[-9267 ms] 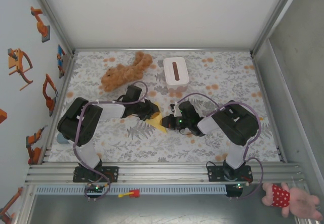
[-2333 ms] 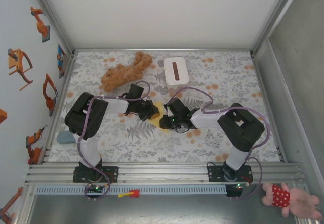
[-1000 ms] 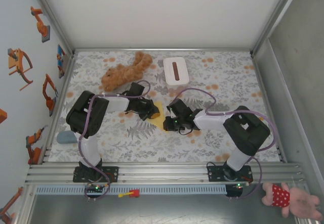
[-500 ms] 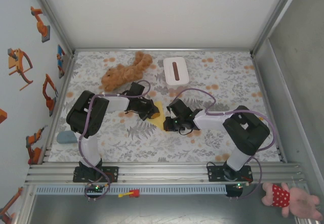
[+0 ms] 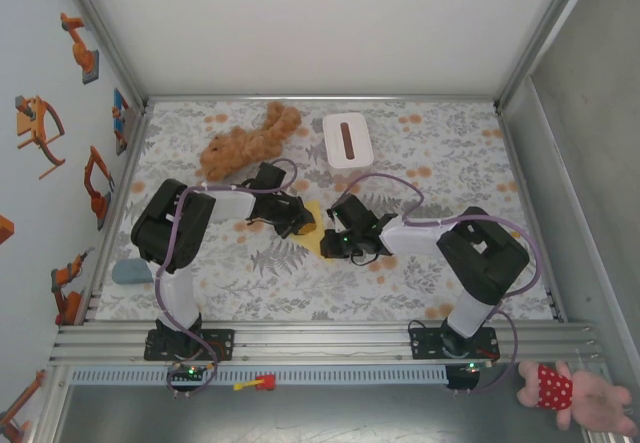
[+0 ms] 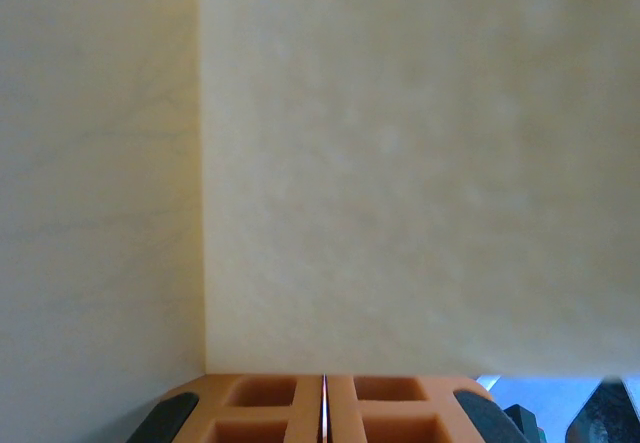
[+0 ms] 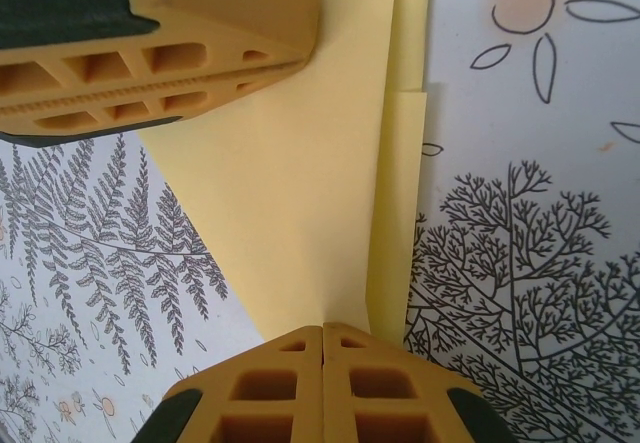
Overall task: Fold a paper plane with a square sheet of paper (pick it up from the middle)
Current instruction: Fourth fold the wing at the center of the table.
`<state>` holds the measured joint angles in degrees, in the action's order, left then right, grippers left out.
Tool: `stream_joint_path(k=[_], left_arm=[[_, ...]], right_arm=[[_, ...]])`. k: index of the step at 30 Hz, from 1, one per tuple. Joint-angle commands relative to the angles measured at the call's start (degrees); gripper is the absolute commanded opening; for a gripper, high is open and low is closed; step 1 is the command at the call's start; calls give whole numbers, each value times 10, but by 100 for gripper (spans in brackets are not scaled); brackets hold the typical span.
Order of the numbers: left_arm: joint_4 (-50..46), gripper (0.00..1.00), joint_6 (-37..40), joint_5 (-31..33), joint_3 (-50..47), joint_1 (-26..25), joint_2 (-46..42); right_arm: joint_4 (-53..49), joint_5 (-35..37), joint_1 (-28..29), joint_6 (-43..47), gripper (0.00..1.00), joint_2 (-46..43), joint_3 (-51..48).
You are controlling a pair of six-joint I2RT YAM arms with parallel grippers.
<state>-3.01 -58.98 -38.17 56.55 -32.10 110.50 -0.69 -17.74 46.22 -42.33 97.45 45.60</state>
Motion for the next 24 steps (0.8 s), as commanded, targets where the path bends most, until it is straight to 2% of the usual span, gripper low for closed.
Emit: stream_joint_path(k=[1,11,24], left_arm=[[-81,8,13,74,-20,2,49],[-93,8,11,86,-19,7,51],[-98,8,14,88,-18,10,51]], right_arm=[[-23,-2,1,7,5,4,-12],[-81,-24,1,29,5,-34,-35],[-109,-28,1,30,5,-61,-69]])
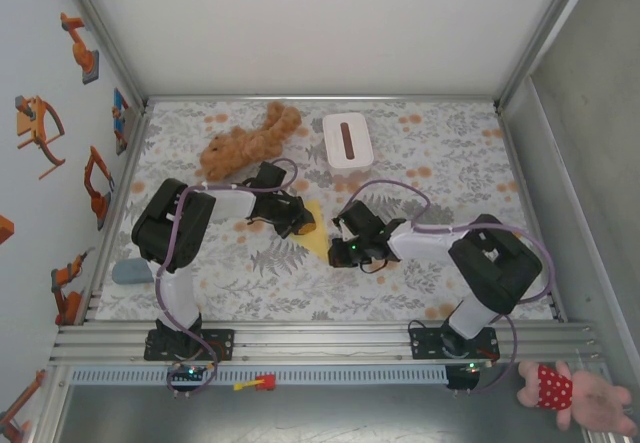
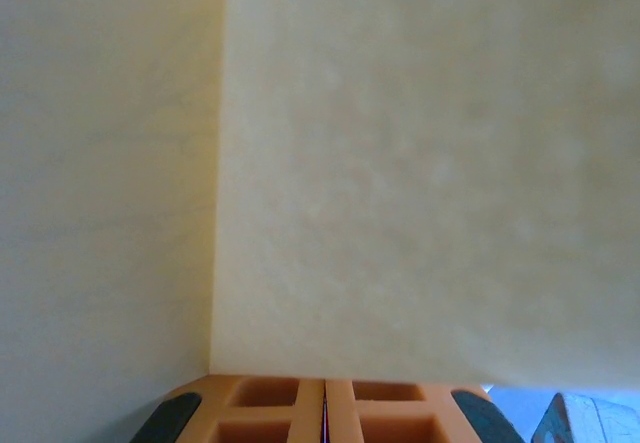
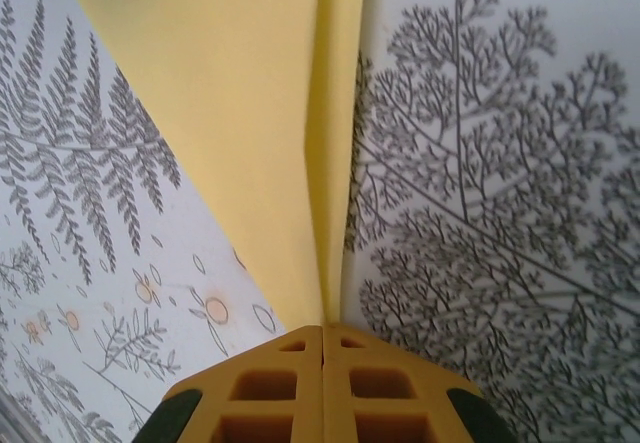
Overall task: Fold a paper plane with a square sheet of paper (pick it up from the middle)
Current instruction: Fourth fold the wing at the center of the table.
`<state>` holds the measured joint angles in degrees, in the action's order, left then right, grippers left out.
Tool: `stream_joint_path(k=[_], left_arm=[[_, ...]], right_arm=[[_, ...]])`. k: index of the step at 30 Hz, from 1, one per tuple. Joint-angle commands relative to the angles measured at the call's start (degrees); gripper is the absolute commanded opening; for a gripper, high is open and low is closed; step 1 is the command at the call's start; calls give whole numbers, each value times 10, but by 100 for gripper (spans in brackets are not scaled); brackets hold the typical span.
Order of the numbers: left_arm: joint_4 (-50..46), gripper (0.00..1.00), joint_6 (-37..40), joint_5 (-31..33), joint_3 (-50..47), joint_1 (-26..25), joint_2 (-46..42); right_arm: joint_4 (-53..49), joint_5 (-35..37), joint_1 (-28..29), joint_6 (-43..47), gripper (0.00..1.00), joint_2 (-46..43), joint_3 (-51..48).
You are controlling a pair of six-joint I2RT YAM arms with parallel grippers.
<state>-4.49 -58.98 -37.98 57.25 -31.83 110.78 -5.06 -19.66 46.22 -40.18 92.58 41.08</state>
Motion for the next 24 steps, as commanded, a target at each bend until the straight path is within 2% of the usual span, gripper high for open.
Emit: stream_joint_path(k=[1,6,11,16,24], left_arm=[[-83,7,13,86,-25,6,48],[-82,7,16,84,-23,6,47],[-80,7,16,82,-21,4,44],[-80,7,15,80,-21,2,42],[-80,8,12,78,-17,0,38]], right_arm=[[-70,-9,1,8,5,-17,-28],[-78,12,1,7,4,-53,-40],[-30,48,1,3,4,-98,-22],[25,44,1,-9,2,-37,30],[53,38,1,-10,0,43,88]])
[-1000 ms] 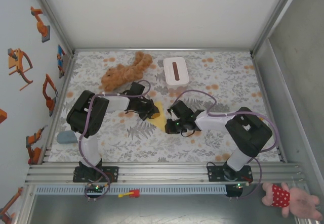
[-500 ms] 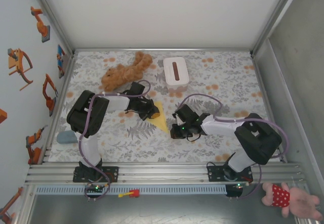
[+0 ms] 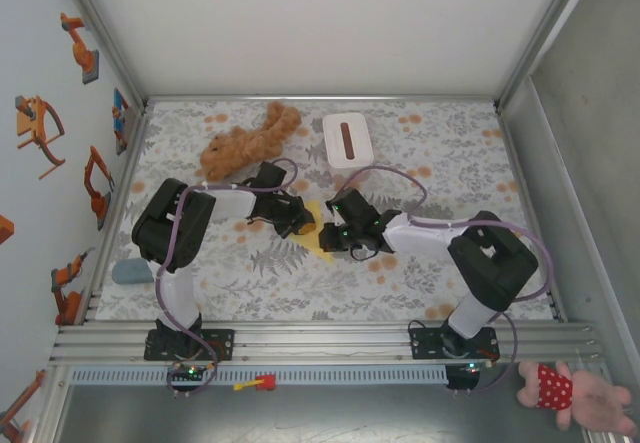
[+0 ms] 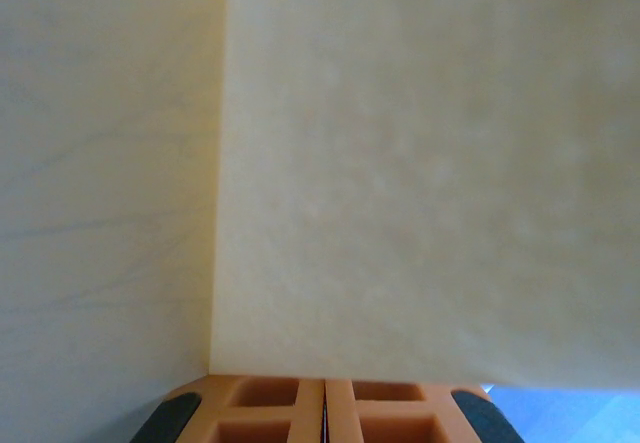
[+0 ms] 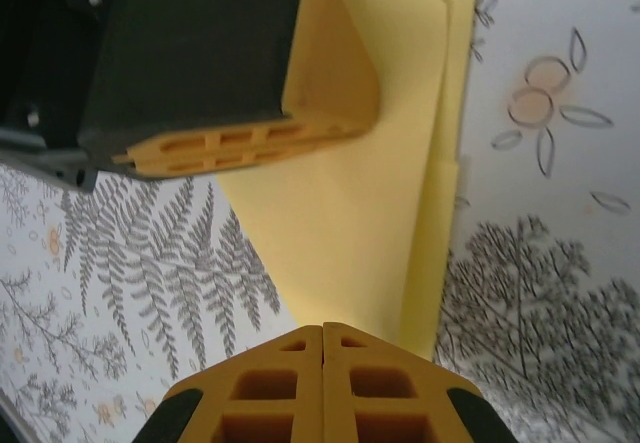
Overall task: Fold a paper plane with a square sheet of paper (pick it up from the middle)
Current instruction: Fourth fold the wing at the center of the table.
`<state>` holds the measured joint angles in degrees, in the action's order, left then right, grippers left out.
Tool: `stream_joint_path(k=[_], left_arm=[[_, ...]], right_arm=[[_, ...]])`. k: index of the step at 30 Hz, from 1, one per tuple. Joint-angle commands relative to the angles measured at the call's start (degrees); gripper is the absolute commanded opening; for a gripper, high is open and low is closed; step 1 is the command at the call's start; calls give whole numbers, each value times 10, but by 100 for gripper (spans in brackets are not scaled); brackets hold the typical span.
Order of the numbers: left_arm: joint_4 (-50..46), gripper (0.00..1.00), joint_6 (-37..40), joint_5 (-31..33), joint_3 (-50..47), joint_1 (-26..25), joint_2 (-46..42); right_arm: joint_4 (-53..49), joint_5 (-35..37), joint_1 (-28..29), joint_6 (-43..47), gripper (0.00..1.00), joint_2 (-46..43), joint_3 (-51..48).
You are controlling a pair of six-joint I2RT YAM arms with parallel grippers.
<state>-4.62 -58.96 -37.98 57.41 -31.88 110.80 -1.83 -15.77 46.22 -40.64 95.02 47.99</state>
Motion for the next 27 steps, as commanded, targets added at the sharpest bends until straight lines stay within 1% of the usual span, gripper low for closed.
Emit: stream_joint_path(k=[1,8,12,17,21,24,27], left_arm=[[-78,8,11,78,-19,1,37],[-78,8,11,77,-16,-1,35],[-81,8,17,73,-11,0,25],[-68,10,46,58,6,1,-4],[-44,12,87,46,16,0,-45],[-27,12,114,48,2,-2,-73],[6,11,124,46,-26,-4,-93]], right_arm=[[25,-3,1,-9,0,26,19],[33,9,-2,-15,0,51,14],[35,6,-4,-24,0,55,-12],[6,21,-5,-27,0,56,-37],[-15,26,-5,-30,0,61,-44],[-24,28,-5,-31,0,62,-42],[-28,26,-5,-33,0,67,-36]])
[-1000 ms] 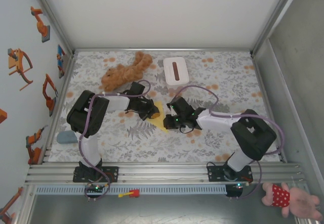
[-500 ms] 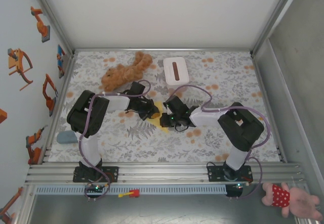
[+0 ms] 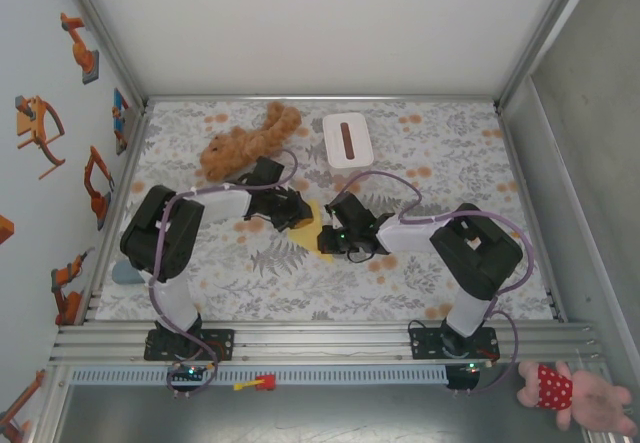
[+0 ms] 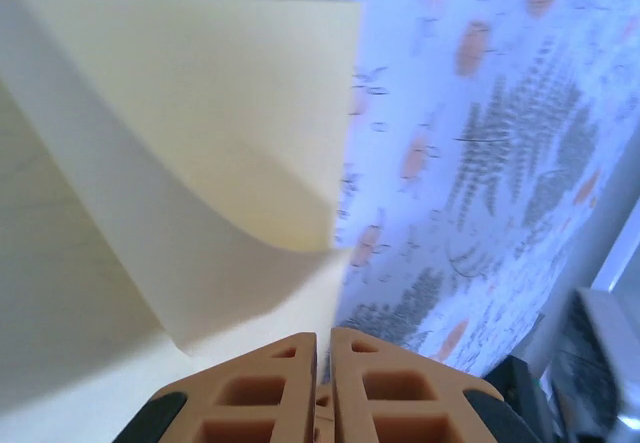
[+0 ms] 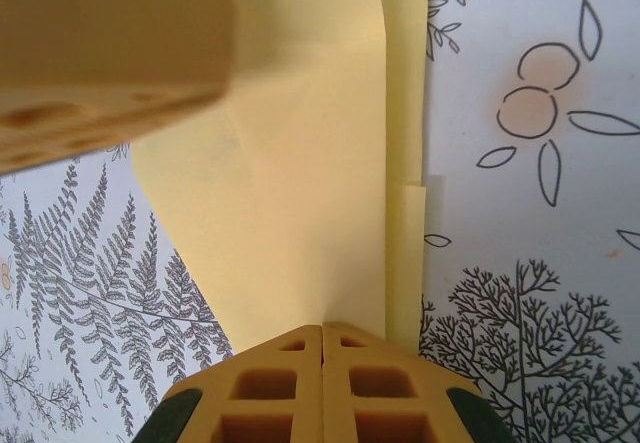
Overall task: Fold a paper plane with a square sheet of paper (pick it up from the middle)
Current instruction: Fourth fold the wing at the center of the table.
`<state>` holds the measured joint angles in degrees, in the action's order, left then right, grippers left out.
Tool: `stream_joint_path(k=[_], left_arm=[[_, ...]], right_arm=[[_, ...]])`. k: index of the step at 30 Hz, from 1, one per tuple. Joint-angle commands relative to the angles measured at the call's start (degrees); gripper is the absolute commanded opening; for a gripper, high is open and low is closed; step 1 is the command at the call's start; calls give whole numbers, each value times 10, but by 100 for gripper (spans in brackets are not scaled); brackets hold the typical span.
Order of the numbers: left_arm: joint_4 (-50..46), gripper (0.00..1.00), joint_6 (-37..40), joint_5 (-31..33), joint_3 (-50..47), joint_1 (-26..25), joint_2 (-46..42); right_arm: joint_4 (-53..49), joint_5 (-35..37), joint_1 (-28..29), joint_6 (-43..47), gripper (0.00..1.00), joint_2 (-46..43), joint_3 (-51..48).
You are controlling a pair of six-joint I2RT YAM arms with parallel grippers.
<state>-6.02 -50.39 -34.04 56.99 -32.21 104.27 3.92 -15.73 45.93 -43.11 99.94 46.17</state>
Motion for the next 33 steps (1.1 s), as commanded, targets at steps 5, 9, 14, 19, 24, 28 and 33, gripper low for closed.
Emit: stream_joint_path(k=[5,9,14,19,24,28,33], left_arm=[[52,10,44,-4,-45,-12,-28],[58,9,47,-12,-40,-19,-1],[60,9,51,-15,-31,-26,24],[47,9,51,38,-36,-25,34],[47,9,62,60,-33,-8,55],[30,9,81,61,-19,14,63],[9,9,111,62,3,52,71]], right_arm=[[-91,21,-2,-10,0,24,-13],[-94,20,-3,-10,0,24,-12],[-100,20,-2,-11,0,25,-10],[-104,21,-2,-11,0,28,-9],[-119,24,-2,-11,0,34,-18],[-137,26,-5,-10,0,31,-35],[-138,16,-12,-17,0,25,-55]])
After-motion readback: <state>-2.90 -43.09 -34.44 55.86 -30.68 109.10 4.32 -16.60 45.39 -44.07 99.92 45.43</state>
